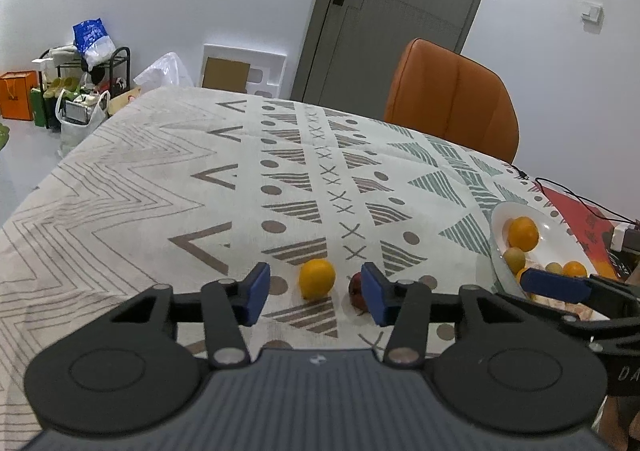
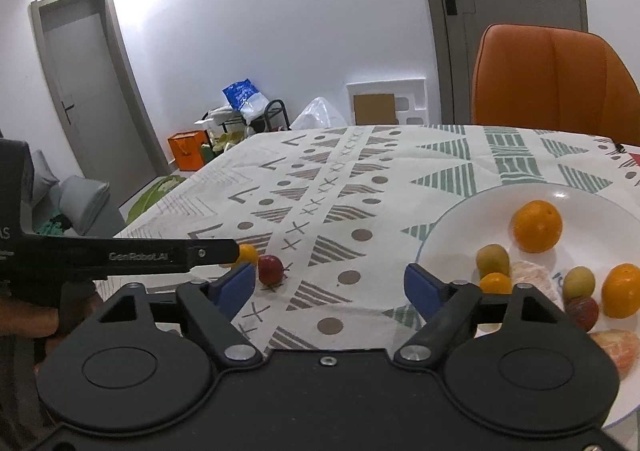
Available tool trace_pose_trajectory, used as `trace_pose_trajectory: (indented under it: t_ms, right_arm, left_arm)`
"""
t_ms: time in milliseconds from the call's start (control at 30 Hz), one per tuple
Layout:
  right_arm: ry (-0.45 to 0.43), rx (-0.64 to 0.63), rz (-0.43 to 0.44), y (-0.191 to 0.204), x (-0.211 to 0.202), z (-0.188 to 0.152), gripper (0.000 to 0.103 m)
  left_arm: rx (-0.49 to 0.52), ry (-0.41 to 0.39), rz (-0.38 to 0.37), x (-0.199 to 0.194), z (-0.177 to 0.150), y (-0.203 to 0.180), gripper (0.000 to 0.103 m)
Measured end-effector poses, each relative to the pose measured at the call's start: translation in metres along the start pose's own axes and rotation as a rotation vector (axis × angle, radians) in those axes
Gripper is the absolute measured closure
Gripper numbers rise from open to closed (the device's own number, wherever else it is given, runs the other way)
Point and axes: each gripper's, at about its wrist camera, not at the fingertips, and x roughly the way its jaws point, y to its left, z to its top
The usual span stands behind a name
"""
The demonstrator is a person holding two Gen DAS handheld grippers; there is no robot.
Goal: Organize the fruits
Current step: 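Move both tools back toward the remaining fruit on the tablecloth, then grasp a small mandarin with the left gripper while the right grasps a red plum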
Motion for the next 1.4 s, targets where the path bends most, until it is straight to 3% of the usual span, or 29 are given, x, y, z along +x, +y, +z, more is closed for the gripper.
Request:
trace_pose_trajectory:
  t_ms: [333, 467, 733, 1400]
  right_arm:
    - [0.022, -0.010, 0.005, 0.005, 0.011, 0.002, 0.030]
    - [0.035, -0.012, 0.001, 0.009, 0.018, 0.002, 0.032]
    - [0.058, -0.033, 0.024, 0.020, 0.032, 0.005, 0.036]
    - [0.105, -0.061, 0.072, 0.043, 0.068, 0.010, 0.060]
  left_arm:
    - [-0.015, 0.011, -0.006, 0.015, -0.003, 0.005, 0.060]
    - [-0.020, 0.027, -0.024, 0.021, -0.002, 0.007, 0.082]
    - [-0.021, -0.005, -0.028, 0.008, 0.000, 0.014, 0.082]
    - [-0.052, -0.061, 0.012, -0.018, 0.007, 0.037, 0.082]
